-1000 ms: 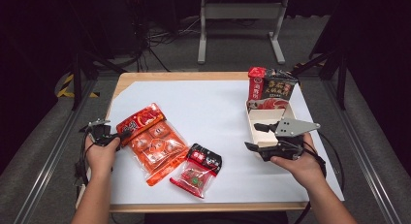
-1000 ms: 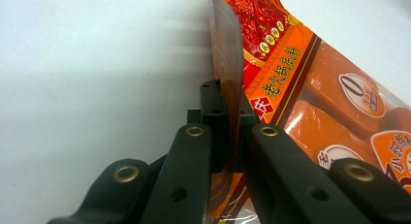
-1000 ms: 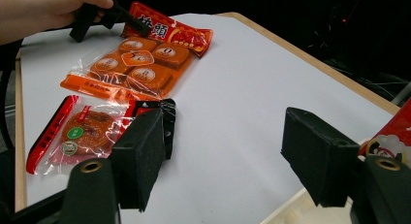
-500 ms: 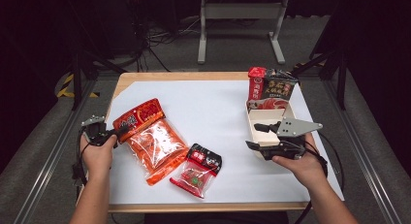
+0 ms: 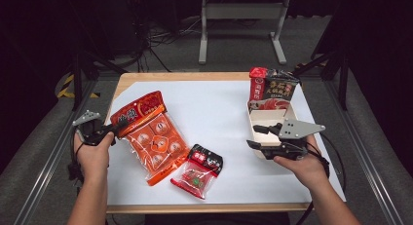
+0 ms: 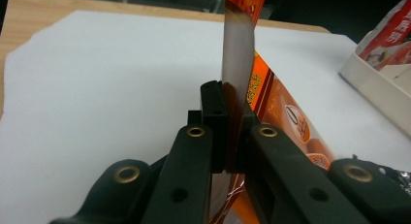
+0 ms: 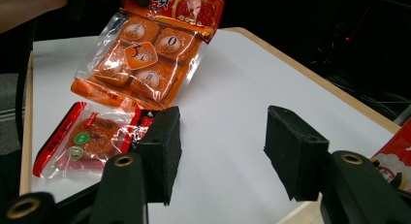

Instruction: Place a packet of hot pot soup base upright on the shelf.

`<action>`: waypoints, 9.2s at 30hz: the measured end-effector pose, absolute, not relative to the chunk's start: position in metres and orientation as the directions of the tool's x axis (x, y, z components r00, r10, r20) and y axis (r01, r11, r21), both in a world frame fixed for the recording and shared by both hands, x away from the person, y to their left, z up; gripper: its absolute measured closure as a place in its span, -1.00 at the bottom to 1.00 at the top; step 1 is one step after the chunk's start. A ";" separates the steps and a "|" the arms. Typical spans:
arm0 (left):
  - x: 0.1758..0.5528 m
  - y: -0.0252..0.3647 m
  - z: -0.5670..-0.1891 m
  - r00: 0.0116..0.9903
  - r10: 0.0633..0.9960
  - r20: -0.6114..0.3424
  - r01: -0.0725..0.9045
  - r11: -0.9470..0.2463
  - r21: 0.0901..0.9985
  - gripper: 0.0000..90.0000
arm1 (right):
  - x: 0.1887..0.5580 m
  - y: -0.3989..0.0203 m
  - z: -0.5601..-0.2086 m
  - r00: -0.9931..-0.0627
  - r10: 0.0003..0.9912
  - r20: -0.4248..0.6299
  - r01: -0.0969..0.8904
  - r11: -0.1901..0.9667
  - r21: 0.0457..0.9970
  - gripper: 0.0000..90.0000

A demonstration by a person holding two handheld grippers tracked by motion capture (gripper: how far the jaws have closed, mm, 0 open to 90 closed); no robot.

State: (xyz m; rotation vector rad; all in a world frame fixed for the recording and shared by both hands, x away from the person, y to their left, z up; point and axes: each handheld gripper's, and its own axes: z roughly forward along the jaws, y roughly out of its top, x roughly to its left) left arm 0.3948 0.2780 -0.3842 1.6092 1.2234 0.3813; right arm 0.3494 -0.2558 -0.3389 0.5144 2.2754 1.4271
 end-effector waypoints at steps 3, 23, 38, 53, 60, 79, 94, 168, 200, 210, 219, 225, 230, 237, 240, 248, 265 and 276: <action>0.391 0.274 -0.376 0.441 0.842 -0.309 0.503 0.053 0.863 1.00 | 0.350 -0.258 -0.339 -0.850 0.514 -0.113 0.112 0.387 0.915 0.03; 0.362 0.245 -0.329 0.590 0.767 -0.253 0.383 0.010 0.924 1.00 | 0.350 -0.263 -0.337 -0.819 0.568 -0.083 0.150 0.351 0.924 -0.09; 0.334 0.218 -0.296 0.718 0.685 -0.128 0.219 -0.047 0.975 1.00 | 0.349 -0.260 -0.337 -0.835 0.543 -0.095 0.125 0.354 0.927 0.05; 0.327 0.214 -0.285 0.737 0.670 -0.091 0.156 -0.038 0.987 1.00 | 0.352 -0.247 -0.335 -0.868 0.494 -0.055 0.139 0.348 0.927 0.03; 0.324 0.205 -0.278 0.766 0.638 -0.078 0.138 -0.044 0.990 1.00 | 0.354 -0.237 -0.329 -0.883 0.467 -0.044 0.123 0.322 0.939 -0.07; 0.323 0.183 -0.268 0.815 0.577 -0.052 0.112 -0.068 0.991 1.00 | 0.373 -0.198 -0.321 -0.915 0.401 -0.036 0.099 0.310 0.946 -0.23; 0.323 0.164 -0.263 0.850 0.526 -0.035 0.090 -0.079 0.993 1.00 | 0.388 -0.170 -0.325 -0.948 0.319 -0.014 0.088 0.303 0.949 -0.37; 0.334 0.152 -0.275 0.822 0.570 -0.011 0.079 -0.095 0.992 -0.06 | 0.381 -0.178 -0.305 -0.984 0.171 0.050 0.117 0.407 0.906 0.55; 0.358 0.195 -0.323 0.716 0.698 0.001 0.241 -0.247 0.939 -0.52 | 0.392 -0.229 -0.254 -0.934 0.358 0.001 0.155 0.402 0.902 0.55; 0.366 0.205 -0.335 0.692 0.722 -0.020 0.276 -0.238 0.931 -0.53 | 0.397 -0.251 -0.249 -0.907 0.421 -0.004 0.178 0.392 0.902 0.55; 0.372 0.211 -0.343 0.681 0.732 -0.021 0.292 -0.245 0.925 -0.53 | 0.404 -0.268 -0.248 -0.874 0.486 -0.011 0.200 0.379 0.904 0.55; 0.375 0.212 -0.348 0.679 0.733 -0.029 0.304 -0.246 0.921 -0.54 | 0.407 -0.279 -0.247 -0.860 0.511 -0.011 0.205 0.366 0.908 0.55; 0.376 0.214 -0.350 0.674 0.738 -0.039 0.314 -0.238 0.919 -0.54 | 0.409 -0.291 -0.247 -0.838 0.545 -0.016 0.217 0.359 0.908 0.55; 0.378 0.215 -0.353 0.669 0.741 -0.047 0.325 -0.236 0.916 -0.54 | 0.411 -0.306 -0.246 -0.815 0.579 -0.016 0.228 0.347 0.909 0.55; 0.378 0.215 -0.354 0.669 0.742 -0.049 0.326 -0.234 0.916 -0.54 | 0.412 -0.313 -0.246 -0.803 0.596 -0.012 0.236 0.336 0.912 0.55; 0.378 0.217 -0.354 0.669 0.741 -0.062 0.333 -0.224 0.916 -0.54 | 0.413 -0.325 -0.248 -0.781 0.625 -0.006 0.247 0.317 0.916 0.55; 0.379 0.216 -0.354 0.669 0.741 -0.061 0.334 -0.225 0.915 -0.54 | 0.408 -0.346 -0.254 -0.717 0.697 -0.019 0.261 0.293 0.920 0.55; 0.379 0.216 -0.354 0.671 0.739 -0.063 0.333 -0.224 0.916 -0.54 | 0.404 -0.351 -0.259 -0.693 0.720 -0.030 0.259 0.288 0.922 0.55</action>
